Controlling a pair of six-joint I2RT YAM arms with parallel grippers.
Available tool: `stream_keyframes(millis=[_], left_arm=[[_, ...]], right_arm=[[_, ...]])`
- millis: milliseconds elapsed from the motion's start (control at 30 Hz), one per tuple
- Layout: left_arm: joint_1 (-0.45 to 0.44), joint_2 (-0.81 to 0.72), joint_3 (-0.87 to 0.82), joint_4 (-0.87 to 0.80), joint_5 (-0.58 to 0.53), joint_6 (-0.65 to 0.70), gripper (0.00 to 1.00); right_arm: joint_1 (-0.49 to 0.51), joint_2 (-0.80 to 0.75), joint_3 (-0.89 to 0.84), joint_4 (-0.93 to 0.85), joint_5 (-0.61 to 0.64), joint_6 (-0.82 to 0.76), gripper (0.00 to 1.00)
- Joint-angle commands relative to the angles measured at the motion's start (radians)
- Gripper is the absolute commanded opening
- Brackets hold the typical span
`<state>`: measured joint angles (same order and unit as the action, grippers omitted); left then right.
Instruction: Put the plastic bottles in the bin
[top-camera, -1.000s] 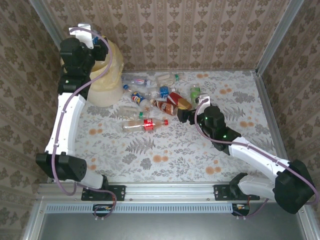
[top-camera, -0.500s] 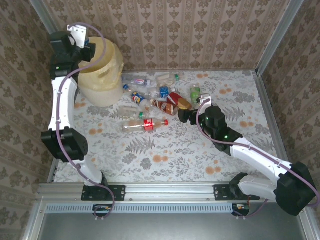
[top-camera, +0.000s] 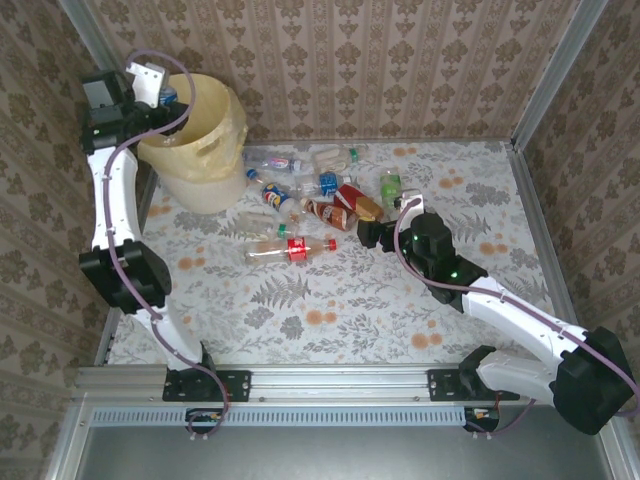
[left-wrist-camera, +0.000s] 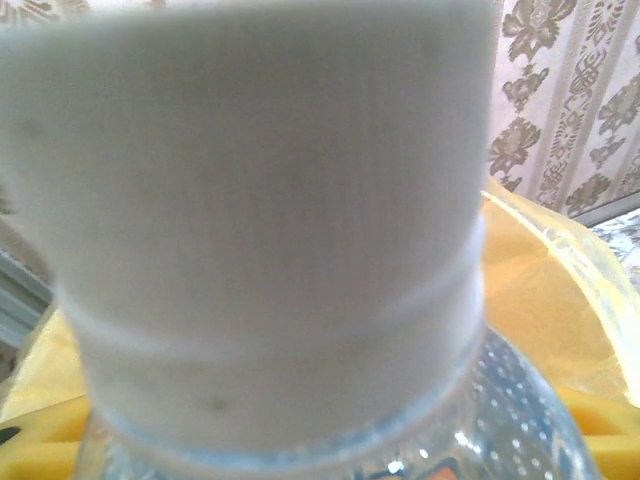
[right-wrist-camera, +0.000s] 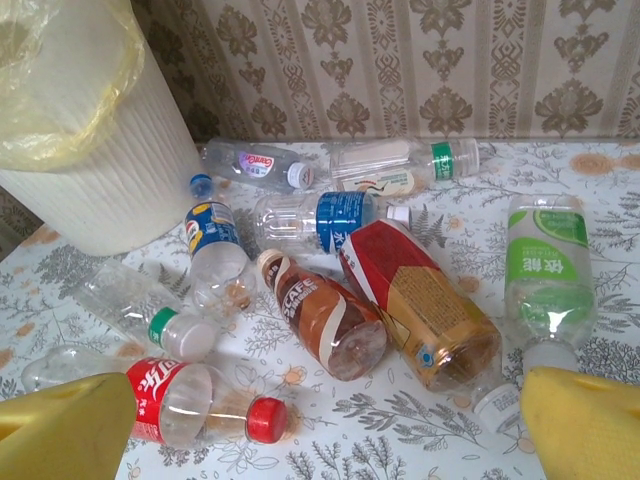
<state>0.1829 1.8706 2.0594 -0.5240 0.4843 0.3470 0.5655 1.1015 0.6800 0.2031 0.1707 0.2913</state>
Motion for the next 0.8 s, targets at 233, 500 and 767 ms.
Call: stream_keyframes(millis=[233,500,767], left_arm=[[-0.002,0.045,0.063,-0.086,0.111,-0.008,0.77],[-0.02,0.027,0.068,-0.08,0.127,-0.063,0.88],[-0.158,-0.035,0.005,-0.025,-0.126,-0.096,0.96]], right_arm=[[-0.006,0.027,0.051,-0.019,-0.041,-0.004,1.0],[-0.006,0.04,0.055,-0.026,-0.038,-0.009,1.0],[-0.006,0.054,0.052,-0.021,-0.013,0.006,1.0]])
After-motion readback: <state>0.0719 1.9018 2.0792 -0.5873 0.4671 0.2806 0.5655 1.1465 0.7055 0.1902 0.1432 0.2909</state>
